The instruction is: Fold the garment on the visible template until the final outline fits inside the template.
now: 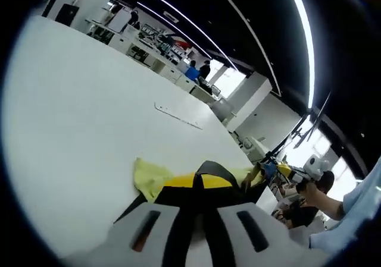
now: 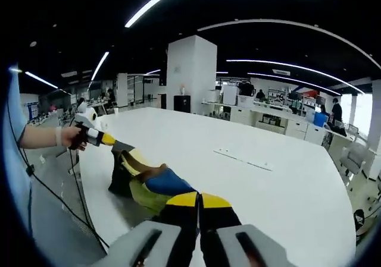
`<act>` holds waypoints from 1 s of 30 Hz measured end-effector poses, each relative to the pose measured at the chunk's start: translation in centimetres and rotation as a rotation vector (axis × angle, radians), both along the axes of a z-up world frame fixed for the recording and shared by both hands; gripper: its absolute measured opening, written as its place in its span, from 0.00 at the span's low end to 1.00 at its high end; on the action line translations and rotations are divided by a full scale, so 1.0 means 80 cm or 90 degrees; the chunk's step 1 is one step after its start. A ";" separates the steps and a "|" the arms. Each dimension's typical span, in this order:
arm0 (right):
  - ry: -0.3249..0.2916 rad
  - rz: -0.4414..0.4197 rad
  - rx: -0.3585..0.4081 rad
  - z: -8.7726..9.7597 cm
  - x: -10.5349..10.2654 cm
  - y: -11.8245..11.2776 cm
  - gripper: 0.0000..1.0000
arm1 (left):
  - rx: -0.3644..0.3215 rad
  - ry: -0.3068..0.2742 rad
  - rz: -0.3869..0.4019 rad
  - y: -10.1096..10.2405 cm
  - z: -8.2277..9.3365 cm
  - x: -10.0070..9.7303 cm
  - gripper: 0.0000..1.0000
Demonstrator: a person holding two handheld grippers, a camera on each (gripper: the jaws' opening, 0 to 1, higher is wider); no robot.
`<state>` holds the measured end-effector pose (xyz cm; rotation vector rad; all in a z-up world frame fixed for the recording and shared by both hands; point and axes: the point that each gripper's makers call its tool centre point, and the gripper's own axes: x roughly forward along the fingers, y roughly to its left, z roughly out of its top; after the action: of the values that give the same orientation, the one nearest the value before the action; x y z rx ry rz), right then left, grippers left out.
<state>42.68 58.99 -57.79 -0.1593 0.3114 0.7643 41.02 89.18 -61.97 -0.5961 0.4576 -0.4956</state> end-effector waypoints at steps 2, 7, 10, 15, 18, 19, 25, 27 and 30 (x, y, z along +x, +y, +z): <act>-0.011 0.000 0.014 0.017 -0.004 0.000 0.00 | 0.003 -0.017 -0.016 -0.002 0.015 -0.003 0.00; -0.062 -0.002 0.087 0.080 -0.008 0.003 0.00 | -0.071 -0.051 -0.018 0.002 0.060 0.001 0.00; -0.058 -0.011 0.106 0.088 0.010 0.001 0.00 | -0.074 -0.018 0.007 0.014 0.049 0.021 0.00; -0.016 -0.019 0.102 0.047 0.043 0.006 0.00 | -0.044 0.033 -0.008 0.002 0.016 0.051 0.00; 0.002 -0.024 0.090 0.029 0.057 0.006 0.00 | -0.041 0.051 -0.009 -0.001 0.008 0.065 0.00; 0.004 -0.025 0.089 0.027 0.060 0.004 0.00 | -0.038 0.052 -0.011 -0.001 0.007 0.069 0.00; 0.025 -0.034 0.098 0.019 0.091 -0.003 0.00 | -0.027 0.071 -0.011 0.005 0.004 0.098 0.00; 0.028 -0.034 0.095 0.015 0.104 -0.002 0.00 | -0.024 0.079 -0.014 0.006 0.002 0.108 0.00; 0.036 -0.031 0.094 0.010 0.119 0.001 0.00 | -0.014 0.090 -0.021 0.007 -0.004 0.122 0.00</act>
<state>52.21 59.10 -57.02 0.0096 0.3098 0.7416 50.77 89.71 -62.26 -0.6488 0.5972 -0.4918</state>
